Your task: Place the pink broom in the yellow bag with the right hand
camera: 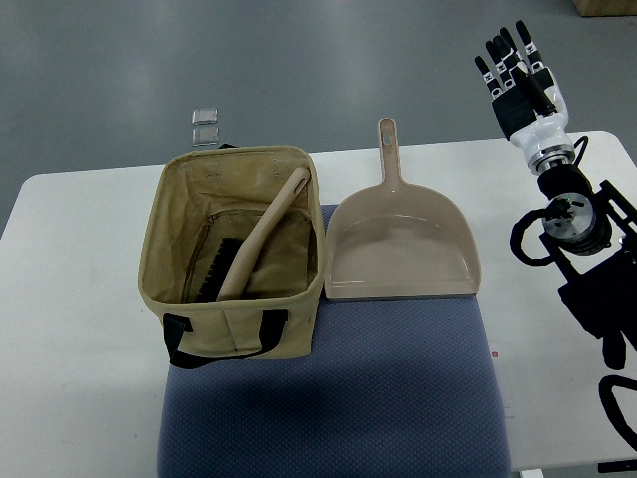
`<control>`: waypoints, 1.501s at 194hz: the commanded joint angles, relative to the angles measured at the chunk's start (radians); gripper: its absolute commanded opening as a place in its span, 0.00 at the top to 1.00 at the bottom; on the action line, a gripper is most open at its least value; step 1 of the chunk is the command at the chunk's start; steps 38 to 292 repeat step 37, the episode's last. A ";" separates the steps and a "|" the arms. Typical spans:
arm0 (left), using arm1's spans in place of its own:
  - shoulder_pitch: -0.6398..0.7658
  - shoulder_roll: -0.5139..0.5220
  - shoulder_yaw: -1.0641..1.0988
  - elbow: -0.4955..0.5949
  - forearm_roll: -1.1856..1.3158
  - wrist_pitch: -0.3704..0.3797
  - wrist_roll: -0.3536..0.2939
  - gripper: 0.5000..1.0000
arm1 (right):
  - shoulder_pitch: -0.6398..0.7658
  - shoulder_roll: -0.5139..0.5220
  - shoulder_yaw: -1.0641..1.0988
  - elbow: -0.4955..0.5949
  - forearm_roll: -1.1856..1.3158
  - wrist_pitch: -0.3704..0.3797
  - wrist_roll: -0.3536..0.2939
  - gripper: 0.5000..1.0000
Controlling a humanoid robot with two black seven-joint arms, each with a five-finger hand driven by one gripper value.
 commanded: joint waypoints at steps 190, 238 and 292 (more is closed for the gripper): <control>0.001 0.000 0.000 0.000 0.000 0.000 0.000 0.00 | -0.006 0.022 0.000 -0.019 0.001 0.005 0.004 0.14; 0.001 0.000 0.000 0.000 0.000 0.000 0.000 0.00 | -0.006 0.022 0.000 -0.019 0.001 0.005 0.004 0.14; 0.001 0.000 0.000 0.000 0.000 0.000 0.000 0.00 | -0.006 0.022 0.000 -0.019 0.001 0.005 0.004 0.14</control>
